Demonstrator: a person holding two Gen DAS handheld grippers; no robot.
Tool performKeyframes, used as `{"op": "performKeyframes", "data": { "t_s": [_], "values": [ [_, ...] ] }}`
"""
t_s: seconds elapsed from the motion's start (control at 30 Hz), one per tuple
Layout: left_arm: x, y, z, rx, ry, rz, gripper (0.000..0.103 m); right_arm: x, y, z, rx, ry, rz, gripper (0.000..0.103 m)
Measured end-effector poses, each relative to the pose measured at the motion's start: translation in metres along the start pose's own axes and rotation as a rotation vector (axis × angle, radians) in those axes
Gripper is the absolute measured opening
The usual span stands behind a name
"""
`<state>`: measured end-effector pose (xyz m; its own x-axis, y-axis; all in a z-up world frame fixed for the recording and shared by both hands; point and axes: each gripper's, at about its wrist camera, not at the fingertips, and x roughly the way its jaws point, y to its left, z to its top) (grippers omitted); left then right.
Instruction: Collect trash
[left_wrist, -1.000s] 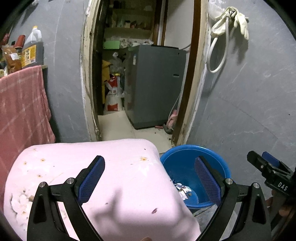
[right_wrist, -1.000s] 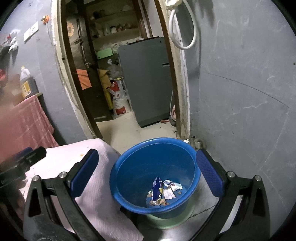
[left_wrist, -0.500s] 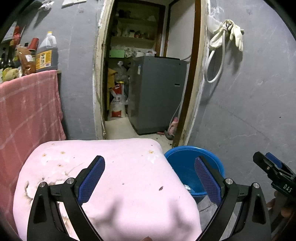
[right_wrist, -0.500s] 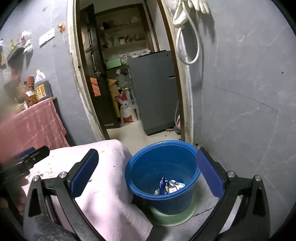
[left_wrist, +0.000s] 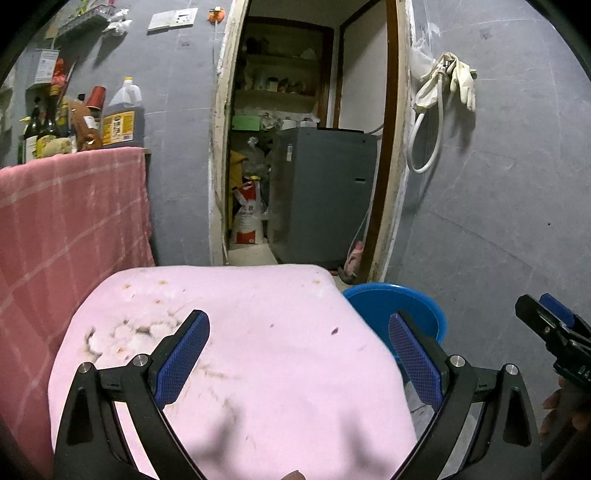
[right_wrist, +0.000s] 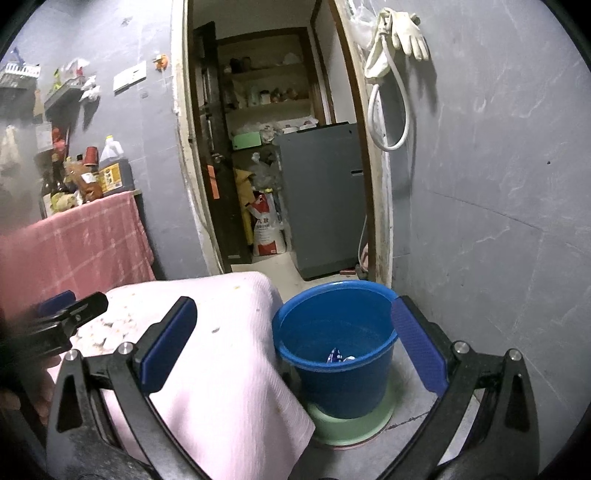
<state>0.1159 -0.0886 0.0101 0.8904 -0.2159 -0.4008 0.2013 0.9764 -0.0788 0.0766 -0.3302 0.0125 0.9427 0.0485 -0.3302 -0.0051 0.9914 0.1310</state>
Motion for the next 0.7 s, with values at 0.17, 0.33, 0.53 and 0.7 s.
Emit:
{"op": "performKeyframes", "data": {
  "t_s": [0.17,0.33,0.53,0.7],
  "values": [
    [-0.018,0.006,-0.023,-0.007,-0.010,0.022,0.095,-0.019,0.009,-0.023,0.006,-0.013,0.002,0.103],
    [-0.032,0.008,-0.044,-0.003,-0.020,0.052,0.095,-0.034,0.013,-0.041,0.020,-0.034,0.000,0.103],
    [-0.042,0.008,-0.061,-0.002,-0.030,0.070,0.095,-0.040,0.016,-0.057,0.009,-0.028,0.001,0.103],
    [-0.051,0.005,-0.069,0.006,-0.073,0.084,0.095,-0.045,0.023,-0.068,-0.029,-0.041,-0.014,0.103]
  ]
}}
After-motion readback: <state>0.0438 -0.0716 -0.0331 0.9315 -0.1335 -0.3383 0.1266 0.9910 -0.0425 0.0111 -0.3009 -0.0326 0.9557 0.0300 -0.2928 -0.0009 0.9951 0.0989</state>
